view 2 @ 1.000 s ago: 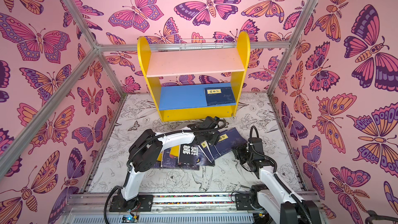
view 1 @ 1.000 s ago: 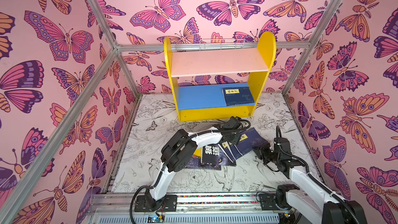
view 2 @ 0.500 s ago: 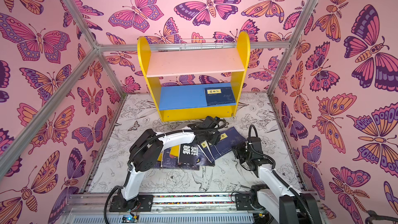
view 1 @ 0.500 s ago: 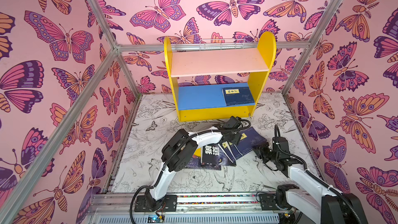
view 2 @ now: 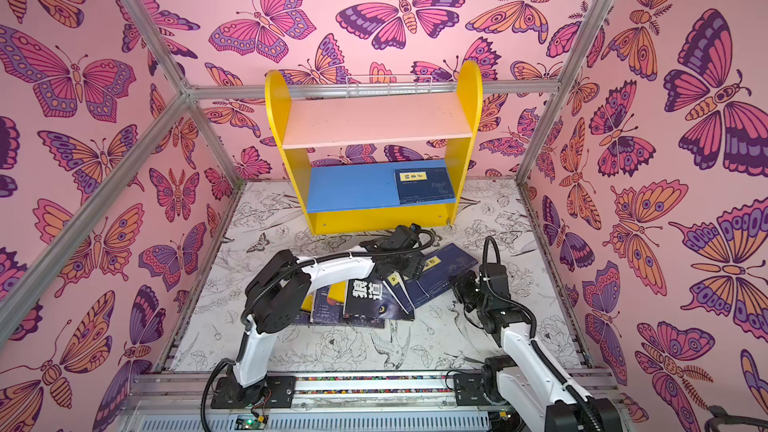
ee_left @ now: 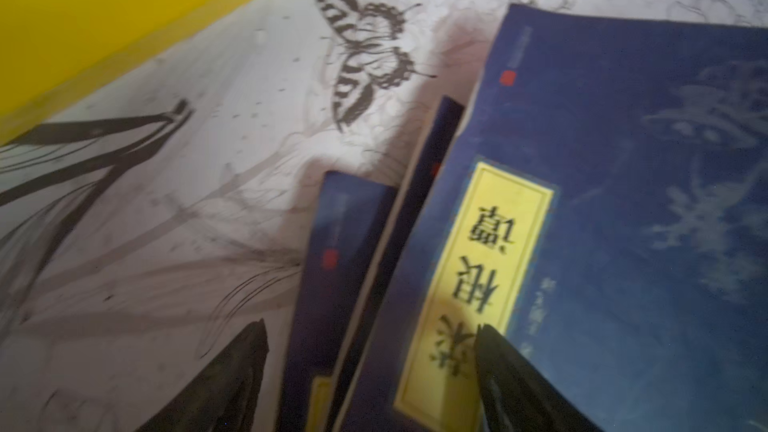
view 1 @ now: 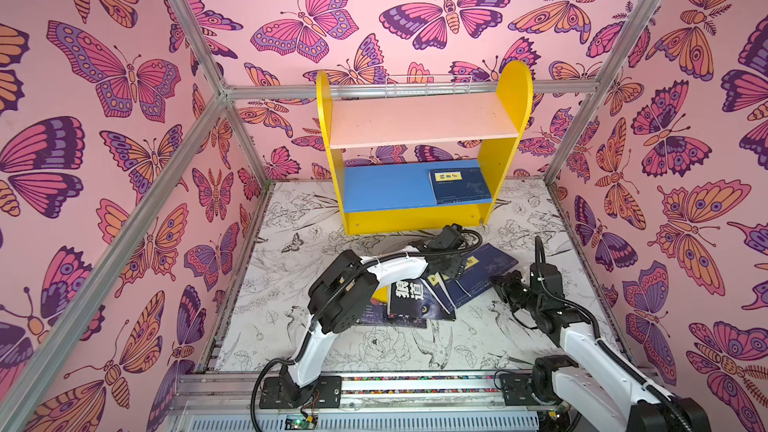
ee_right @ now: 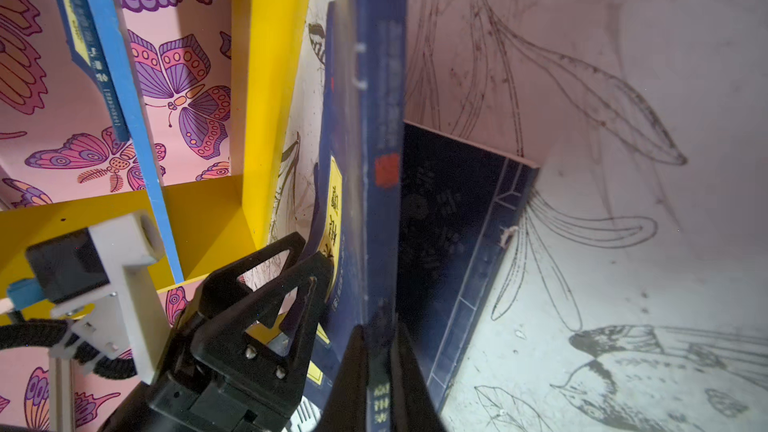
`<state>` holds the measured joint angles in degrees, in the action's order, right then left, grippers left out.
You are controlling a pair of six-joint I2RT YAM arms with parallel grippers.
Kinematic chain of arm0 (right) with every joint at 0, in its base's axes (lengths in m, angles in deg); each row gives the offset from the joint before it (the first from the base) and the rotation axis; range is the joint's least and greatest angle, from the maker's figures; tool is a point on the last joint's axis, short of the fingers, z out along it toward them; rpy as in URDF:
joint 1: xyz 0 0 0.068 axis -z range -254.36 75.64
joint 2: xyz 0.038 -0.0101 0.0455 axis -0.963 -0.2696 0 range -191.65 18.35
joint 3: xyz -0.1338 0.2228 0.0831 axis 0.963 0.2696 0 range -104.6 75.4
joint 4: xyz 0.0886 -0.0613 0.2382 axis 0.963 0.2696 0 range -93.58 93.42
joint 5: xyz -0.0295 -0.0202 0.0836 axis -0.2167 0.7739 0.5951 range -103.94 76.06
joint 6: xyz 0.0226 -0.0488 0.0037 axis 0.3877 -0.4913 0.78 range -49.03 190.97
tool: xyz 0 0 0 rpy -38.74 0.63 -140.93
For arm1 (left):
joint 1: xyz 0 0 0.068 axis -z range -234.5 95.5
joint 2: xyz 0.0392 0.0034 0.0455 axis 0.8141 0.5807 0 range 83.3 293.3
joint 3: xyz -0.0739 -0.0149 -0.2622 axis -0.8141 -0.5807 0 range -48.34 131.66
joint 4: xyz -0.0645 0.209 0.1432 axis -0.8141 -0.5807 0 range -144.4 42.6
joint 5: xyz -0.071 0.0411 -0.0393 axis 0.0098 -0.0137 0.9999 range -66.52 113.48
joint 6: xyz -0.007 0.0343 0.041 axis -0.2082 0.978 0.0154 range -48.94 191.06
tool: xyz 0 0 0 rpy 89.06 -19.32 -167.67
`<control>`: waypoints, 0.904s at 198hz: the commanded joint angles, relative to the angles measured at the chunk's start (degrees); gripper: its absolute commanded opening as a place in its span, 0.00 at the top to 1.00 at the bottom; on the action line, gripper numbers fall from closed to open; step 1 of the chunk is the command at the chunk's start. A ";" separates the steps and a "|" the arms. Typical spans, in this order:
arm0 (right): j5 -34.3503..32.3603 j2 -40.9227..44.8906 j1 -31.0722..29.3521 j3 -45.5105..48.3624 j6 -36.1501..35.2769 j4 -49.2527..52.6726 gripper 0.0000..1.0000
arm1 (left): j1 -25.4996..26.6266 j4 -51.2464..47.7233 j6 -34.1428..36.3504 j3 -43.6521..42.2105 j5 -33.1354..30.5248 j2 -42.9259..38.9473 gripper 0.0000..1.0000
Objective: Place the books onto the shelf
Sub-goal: 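Lift the dark blue book and place it on the shelf stack with the right gripper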
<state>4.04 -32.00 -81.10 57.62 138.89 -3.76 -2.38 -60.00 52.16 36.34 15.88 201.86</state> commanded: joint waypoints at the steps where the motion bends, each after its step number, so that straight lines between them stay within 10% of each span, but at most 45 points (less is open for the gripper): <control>1: -0.40 1.53 -0.18 -4.41 -3.59 -1.02 1.00 | -0.48 2.02 -2.17 -6.58 -20.70 -8.30 0.14; 41: 2.17 4.55 -0.18 -7.82 -5.77 -4.76 1.00 | -3.84 3.72 -13.27 -17.56 -34.30 -20.95 0.13; 179: -1.93 -25.04 -5.83 -34.09 0.59 -30.36 1.00 | -6.15 4.43 -18.92 -24.98 -32.60 -25.22 0.15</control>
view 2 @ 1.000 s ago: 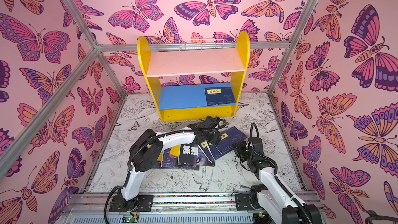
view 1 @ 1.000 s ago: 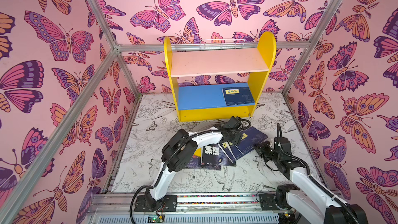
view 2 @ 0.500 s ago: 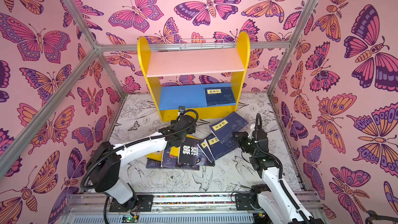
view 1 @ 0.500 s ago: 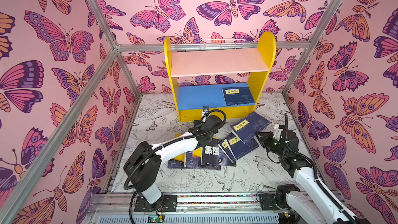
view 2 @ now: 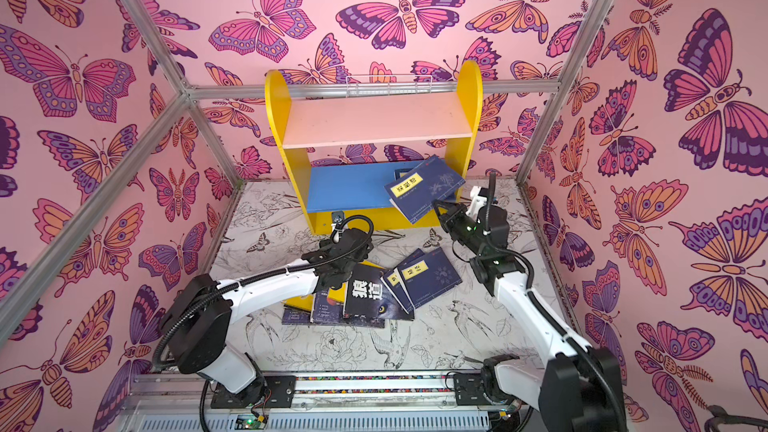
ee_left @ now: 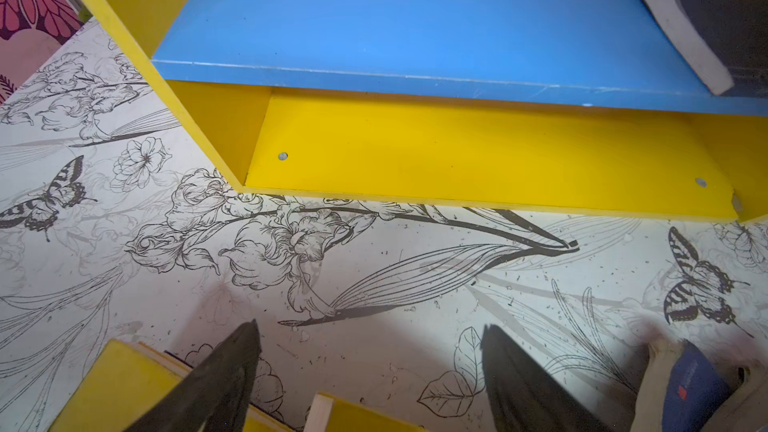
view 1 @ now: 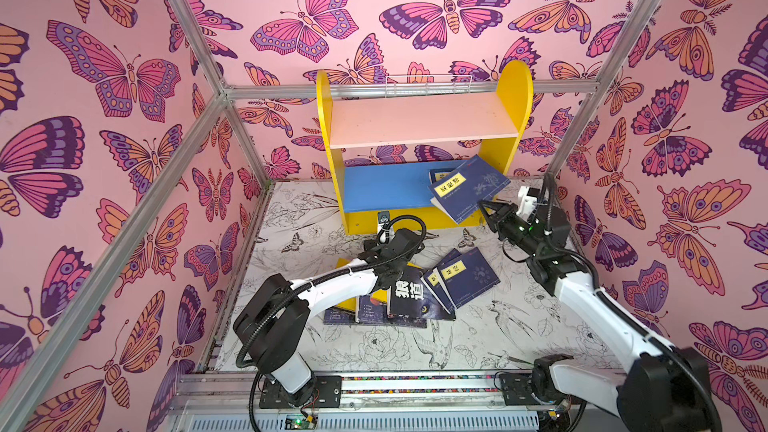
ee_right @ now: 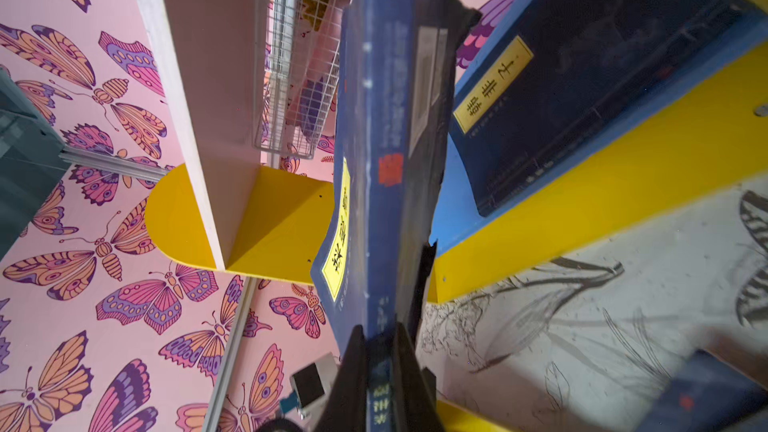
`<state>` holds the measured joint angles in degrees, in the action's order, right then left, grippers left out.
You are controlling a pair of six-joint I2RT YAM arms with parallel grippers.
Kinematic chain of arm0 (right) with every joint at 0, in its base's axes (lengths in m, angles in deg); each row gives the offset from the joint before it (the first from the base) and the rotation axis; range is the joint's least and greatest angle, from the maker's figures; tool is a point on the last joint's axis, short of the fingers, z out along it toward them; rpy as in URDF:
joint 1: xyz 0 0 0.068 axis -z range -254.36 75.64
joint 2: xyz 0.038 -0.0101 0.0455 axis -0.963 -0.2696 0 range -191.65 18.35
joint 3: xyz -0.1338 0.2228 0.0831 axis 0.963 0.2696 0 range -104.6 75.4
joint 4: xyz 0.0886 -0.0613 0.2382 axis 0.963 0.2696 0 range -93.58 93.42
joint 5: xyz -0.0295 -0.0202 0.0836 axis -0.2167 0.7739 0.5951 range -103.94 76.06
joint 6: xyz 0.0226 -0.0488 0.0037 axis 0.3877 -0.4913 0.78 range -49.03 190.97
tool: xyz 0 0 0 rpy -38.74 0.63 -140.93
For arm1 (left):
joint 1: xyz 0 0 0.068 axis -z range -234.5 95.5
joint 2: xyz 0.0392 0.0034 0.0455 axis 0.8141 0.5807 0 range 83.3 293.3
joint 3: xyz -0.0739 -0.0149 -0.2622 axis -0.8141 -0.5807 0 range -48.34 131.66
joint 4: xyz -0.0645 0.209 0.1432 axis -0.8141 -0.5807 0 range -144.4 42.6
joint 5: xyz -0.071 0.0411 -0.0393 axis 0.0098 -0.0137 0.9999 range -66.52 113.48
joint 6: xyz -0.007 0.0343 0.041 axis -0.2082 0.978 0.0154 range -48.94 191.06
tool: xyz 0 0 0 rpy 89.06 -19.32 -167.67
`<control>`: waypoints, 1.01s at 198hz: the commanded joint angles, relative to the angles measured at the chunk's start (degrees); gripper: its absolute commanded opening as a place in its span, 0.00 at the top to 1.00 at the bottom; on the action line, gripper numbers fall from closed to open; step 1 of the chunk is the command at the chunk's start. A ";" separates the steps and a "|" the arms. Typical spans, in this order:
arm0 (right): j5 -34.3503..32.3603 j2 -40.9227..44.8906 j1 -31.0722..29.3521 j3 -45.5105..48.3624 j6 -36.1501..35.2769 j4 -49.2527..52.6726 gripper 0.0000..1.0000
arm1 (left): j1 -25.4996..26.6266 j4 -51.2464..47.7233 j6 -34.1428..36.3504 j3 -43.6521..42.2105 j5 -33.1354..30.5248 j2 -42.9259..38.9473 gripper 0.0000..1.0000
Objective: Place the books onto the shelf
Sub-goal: 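Lift the dark blue book and place it on the shelf stack with the right gripper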
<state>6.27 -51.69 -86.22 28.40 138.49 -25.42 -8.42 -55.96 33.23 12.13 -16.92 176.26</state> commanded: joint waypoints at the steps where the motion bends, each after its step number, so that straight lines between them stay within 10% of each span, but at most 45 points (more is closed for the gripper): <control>1: -4.36 -5.62 -0.71 -5.08 1.01 -8.76 1.00 | -0.12 0.43 0.02 -0.82 0.22 0.33 0.15; 74: -15.74 -28.56 -1.85 -15.76 8.85 -23.28 1.00 | -0.21 0.40 0.14 -1.94 1.87 -0.04 0.16; 200: -27.72 -31.60 -7.48 -14.78 14.92 -12.48 0.96 | -0.56 0.45 0.71 -2.19 1.97 -0.26 0.17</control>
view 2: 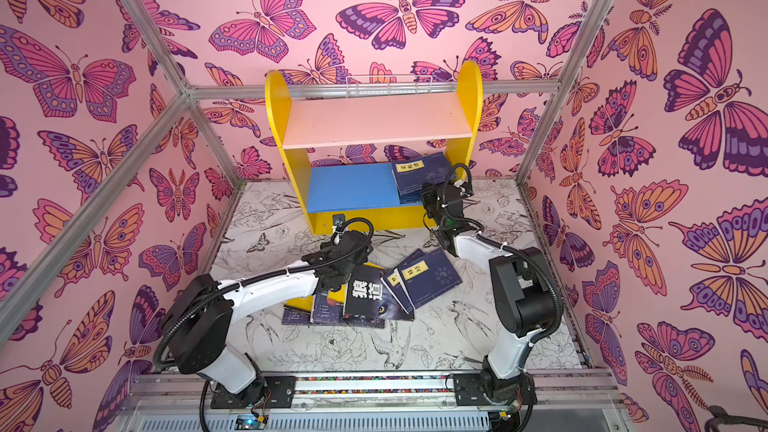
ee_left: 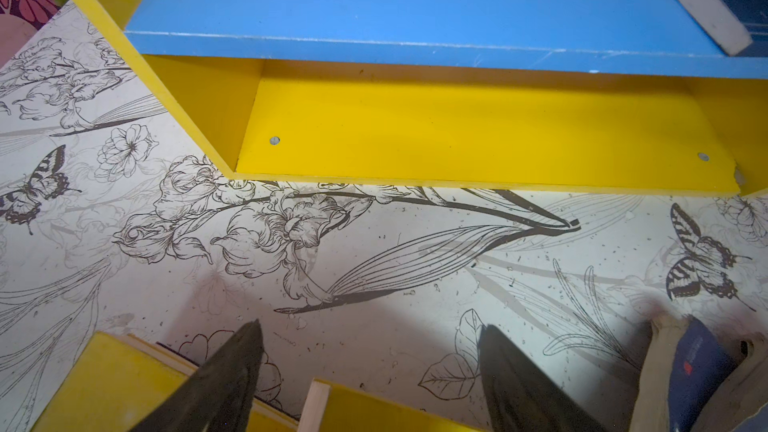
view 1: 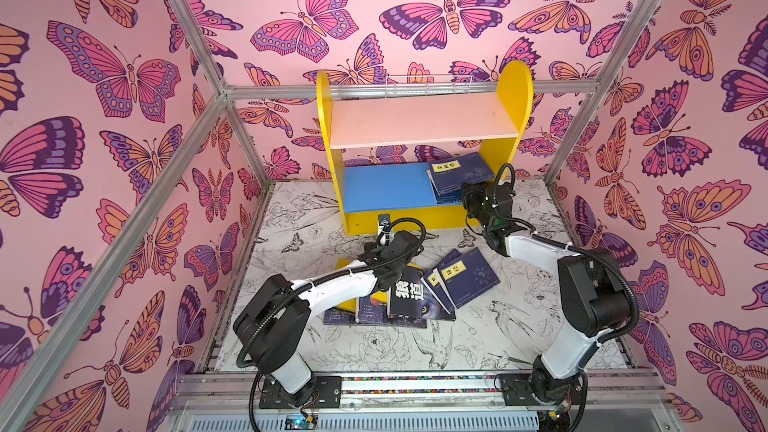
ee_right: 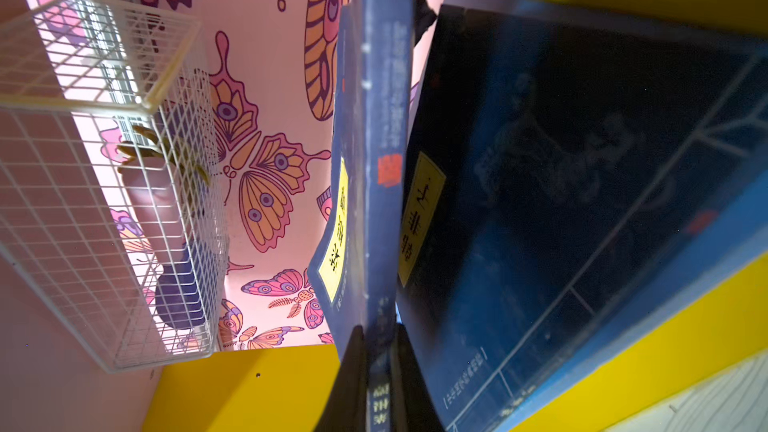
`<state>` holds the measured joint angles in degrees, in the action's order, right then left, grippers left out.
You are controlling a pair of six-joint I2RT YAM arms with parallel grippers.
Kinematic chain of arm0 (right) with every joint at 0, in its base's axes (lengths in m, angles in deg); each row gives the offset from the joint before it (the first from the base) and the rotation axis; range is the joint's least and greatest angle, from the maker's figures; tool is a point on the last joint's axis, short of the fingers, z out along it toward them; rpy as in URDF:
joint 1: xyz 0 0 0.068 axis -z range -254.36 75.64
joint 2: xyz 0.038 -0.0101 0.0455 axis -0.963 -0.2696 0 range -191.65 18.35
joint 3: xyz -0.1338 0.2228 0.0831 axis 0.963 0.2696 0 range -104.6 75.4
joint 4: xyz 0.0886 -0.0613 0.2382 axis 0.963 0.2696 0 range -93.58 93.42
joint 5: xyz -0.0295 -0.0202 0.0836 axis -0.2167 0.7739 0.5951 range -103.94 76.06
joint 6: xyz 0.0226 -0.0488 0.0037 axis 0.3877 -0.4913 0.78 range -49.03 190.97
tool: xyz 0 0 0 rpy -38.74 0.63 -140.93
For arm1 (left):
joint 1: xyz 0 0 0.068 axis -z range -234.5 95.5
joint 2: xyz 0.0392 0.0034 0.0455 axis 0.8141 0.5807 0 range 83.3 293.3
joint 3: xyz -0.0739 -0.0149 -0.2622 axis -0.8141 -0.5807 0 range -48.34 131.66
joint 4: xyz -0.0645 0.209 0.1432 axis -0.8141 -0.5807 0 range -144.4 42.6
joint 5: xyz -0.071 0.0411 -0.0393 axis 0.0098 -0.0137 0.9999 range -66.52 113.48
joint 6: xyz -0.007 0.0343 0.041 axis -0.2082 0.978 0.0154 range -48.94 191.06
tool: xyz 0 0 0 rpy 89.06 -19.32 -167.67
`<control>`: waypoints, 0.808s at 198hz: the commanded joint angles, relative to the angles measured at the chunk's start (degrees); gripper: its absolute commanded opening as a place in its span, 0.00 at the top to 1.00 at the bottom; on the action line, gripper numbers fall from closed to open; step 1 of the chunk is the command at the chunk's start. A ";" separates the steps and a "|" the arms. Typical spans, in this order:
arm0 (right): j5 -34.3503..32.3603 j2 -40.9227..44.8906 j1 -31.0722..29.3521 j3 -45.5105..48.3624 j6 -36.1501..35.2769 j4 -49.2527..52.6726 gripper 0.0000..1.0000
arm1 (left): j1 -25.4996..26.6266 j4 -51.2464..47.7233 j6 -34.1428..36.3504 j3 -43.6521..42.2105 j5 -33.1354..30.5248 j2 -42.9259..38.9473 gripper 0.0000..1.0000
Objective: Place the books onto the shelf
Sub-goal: 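Lift the dark blue book and place it on the shelf stack with the right gripper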
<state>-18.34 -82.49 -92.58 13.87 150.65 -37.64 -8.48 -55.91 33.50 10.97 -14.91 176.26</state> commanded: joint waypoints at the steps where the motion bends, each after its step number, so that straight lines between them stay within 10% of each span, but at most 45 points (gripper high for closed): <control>1: -3.13 -0.87 -1.12 -0.25 2.85 -0.24 0.95 | -0.49 0.37 0.40 -1.04 -0.07 -0.26 0.17; 122: -11.46 6.27 -4.26 -0.07 1.66 19.56 0.57 | -1.00 0.30 -0.23 -1.70 1.43 -0.72 0.16; 160: -12.57 14.49 -2.09 5.86 -5.57 20.53 0.57 | -4.15 0.87 2.08 1.45 13.68 -0.79 0.16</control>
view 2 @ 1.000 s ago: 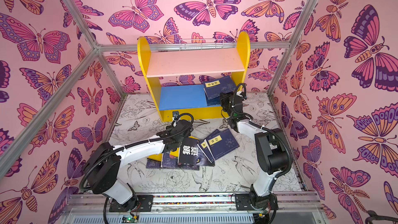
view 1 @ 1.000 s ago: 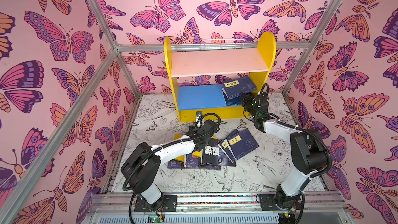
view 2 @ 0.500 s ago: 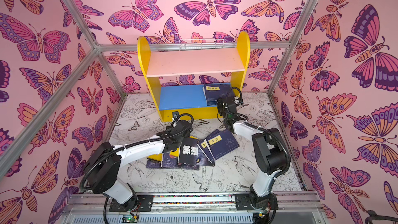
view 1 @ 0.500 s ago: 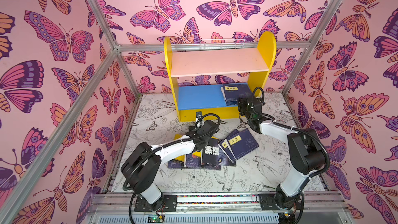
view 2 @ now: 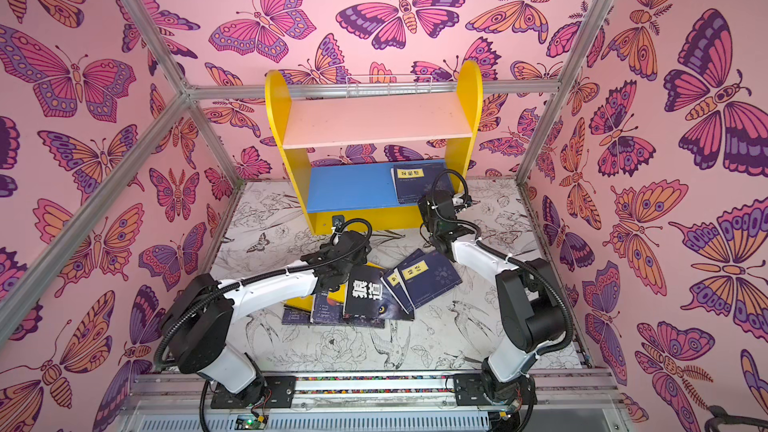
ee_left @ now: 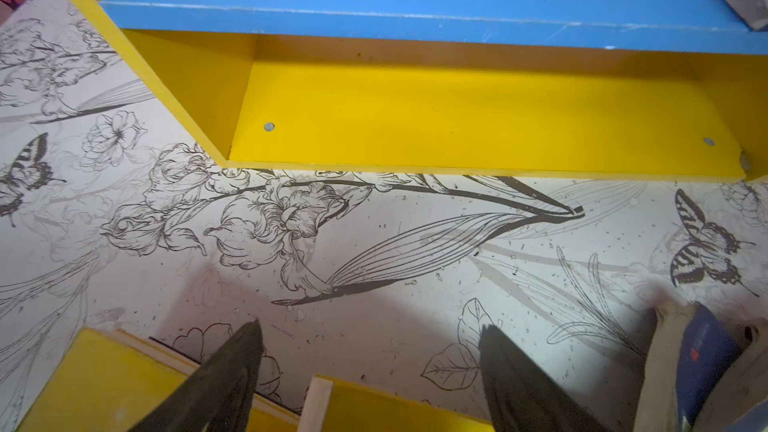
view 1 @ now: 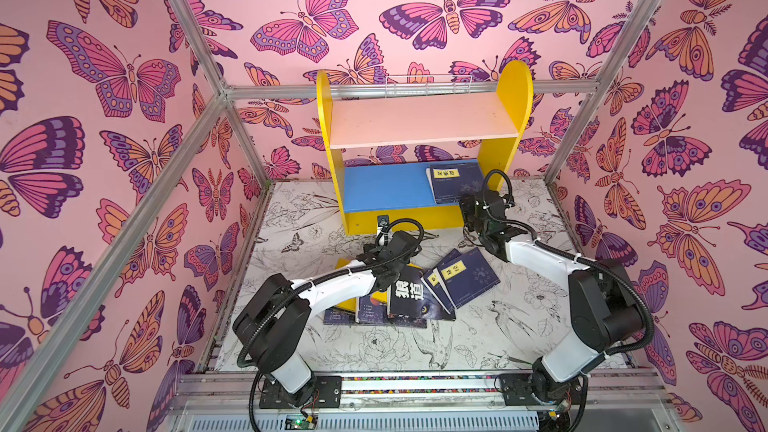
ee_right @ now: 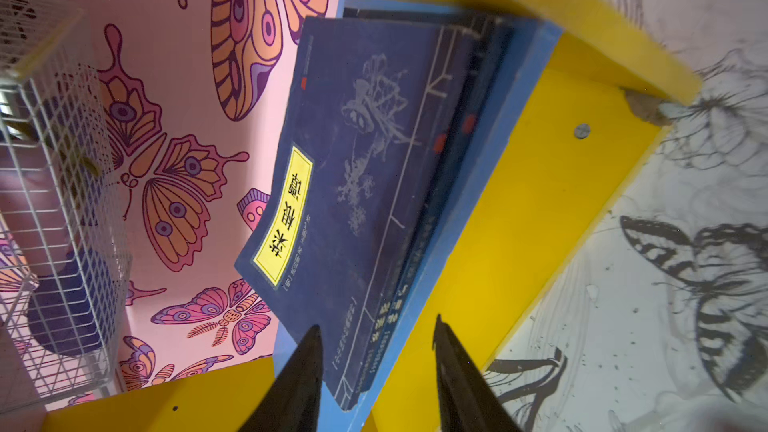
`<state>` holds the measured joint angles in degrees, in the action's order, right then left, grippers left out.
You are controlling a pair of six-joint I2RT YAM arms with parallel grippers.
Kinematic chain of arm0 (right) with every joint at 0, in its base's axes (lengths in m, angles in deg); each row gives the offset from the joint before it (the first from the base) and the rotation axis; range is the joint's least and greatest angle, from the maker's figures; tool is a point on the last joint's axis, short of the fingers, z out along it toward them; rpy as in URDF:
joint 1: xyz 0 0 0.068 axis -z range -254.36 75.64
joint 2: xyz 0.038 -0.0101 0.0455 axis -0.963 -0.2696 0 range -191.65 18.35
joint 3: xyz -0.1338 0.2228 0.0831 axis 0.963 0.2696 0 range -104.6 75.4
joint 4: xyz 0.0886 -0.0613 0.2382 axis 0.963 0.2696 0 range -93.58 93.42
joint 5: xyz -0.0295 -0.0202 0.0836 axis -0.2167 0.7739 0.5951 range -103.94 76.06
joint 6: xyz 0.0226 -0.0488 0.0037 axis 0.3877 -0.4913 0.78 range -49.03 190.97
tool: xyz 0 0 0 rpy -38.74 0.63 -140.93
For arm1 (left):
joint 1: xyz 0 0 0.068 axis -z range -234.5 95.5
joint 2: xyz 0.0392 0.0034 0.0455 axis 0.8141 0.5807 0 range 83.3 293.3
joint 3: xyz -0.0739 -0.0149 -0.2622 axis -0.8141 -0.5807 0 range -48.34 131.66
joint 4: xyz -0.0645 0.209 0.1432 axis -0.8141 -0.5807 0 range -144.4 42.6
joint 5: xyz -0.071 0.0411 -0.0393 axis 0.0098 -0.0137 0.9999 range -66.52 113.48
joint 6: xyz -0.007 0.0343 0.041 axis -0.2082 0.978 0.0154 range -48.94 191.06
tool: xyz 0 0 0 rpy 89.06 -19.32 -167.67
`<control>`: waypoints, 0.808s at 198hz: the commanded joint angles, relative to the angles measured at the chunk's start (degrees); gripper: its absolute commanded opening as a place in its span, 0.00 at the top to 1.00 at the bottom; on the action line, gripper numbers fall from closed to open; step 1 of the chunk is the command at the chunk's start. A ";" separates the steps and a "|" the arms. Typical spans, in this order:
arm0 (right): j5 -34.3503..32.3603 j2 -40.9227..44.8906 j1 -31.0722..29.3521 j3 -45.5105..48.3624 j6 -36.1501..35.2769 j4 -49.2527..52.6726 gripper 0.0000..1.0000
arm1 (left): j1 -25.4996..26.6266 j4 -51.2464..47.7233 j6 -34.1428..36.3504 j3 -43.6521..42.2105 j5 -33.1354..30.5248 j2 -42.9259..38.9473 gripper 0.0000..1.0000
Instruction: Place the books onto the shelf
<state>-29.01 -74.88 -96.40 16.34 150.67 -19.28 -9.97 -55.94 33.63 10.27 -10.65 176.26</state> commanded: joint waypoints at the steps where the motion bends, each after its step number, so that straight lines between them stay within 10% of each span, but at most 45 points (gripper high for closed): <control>1: -1.63 7.12 1.92 3.59 -5.82 2.21 0.57 | -2.77 0.89 2.07 2.35 9.87 -0.74 0.16; 52: 13.67 21.32 12.40 16.57 -13.56 1.50 0.62 | -3.82 0.99 7.85 15.58 20.50 5.04 0.20; 160: 15.33 39.29 14.76 24.32 -25.38 11.65 0.68 | -8.40 6.38 1.79 43.12 22.76 28.77 0.25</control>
<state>-14.34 -36.72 -81.93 39.13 127.74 -10.60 -17.88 -52.44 36.99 49.83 10.18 202.19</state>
